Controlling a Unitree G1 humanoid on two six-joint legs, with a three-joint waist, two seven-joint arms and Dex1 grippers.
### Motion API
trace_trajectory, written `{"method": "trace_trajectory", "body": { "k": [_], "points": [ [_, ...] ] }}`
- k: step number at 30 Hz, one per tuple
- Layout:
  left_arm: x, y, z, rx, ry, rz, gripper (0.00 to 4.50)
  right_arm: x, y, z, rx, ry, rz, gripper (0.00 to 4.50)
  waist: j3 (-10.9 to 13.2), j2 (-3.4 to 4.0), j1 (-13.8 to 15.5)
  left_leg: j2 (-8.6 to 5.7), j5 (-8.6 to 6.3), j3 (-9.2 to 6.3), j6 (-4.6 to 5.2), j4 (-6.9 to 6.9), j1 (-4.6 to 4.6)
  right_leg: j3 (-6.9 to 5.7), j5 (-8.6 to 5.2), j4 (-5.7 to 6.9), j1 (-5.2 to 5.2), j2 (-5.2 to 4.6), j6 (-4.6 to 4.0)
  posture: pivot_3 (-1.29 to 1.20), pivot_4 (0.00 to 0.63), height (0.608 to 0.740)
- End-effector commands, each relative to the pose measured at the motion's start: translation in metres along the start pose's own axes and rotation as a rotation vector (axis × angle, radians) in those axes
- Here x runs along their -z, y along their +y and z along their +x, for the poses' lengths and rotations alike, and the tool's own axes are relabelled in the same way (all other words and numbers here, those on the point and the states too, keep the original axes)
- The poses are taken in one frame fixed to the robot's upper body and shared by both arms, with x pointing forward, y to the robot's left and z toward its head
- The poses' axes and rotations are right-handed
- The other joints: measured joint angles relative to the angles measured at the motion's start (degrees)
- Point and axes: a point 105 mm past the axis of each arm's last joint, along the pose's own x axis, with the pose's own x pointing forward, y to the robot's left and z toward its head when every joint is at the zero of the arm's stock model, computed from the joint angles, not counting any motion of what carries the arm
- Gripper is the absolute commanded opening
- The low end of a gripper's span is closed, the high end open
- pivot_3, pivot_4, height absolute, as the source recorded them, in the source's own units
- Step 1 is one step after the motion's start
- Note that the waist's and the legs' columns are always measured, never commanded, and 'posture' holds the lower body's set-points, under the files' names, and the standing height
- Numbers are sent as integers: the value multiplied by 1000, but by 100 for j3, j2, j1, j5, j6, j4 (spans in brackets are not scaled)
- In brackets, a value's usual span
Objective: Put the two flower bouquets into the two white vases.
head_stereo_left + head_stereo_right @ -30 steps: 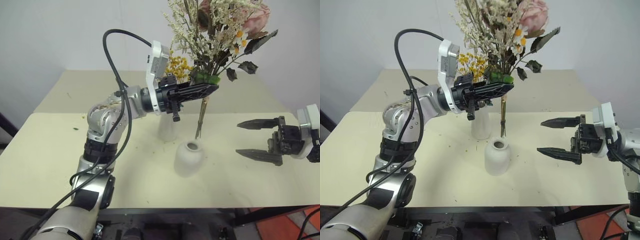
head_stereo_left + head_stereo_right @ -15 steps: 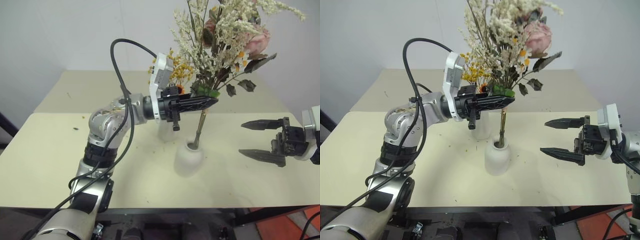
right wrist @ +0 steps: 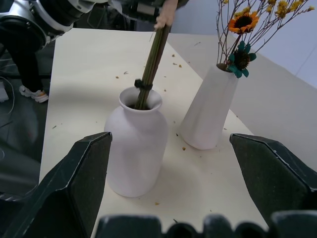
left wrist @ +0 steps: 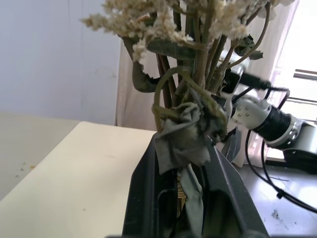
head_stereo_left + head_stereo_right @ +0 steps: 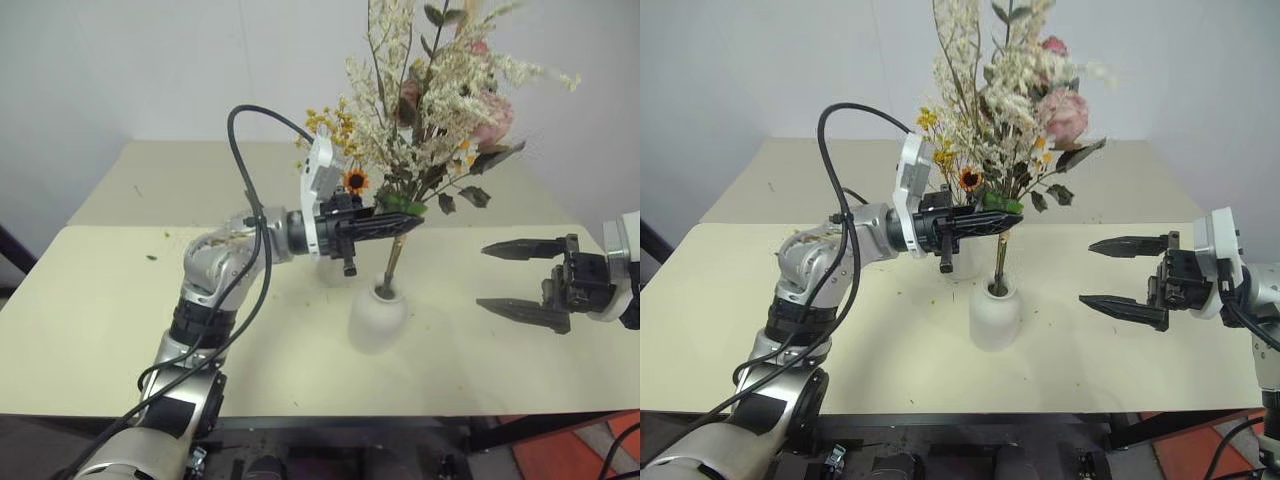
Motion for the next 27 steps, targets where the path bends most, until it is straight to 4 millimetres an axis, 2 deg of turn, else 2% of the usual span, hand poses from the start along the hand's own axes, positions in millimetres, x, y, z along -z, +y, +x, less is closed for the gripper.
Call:
{"method": "trace_trajectory", "body": {
  "k": [1,15,16,18,27],
  "points": [
    [-4,-4,1,14,-26,64,125,-13,0,-3,12,-28,-50,4500,0,0,-2,0,0,0,0,0,1,0,0,0,0,0,0,0,150,740],
    [26,-12,-9,23,36,21,125,-12,2,-3,23,-36,-47,4500,0,0,-2,0,0,0,0,0,1,1,0,1,0,0,0,0,150,740],
    [28,-13,-9,25,41,17,839,-12,2,-3,24,-36,-47,4500,0,0,-1,0,0,0,0,0,1,1,0,0,0,0,0,0,150,740],
    [31,-15,-10,25,51,7,1325,-12,1,-4,27,-35,-47,4500,0,0,2,0,0,0,0,0,1,1,0,0,0,0,0,0,150,740],
    [30,-17,-25,17,83,28,4131,-14,0,-5,24,-37,-37,4500,0,0,-5,1,0,0,0,0,1,1,0,1,0,0,0,0,150,740]
  ]
}}
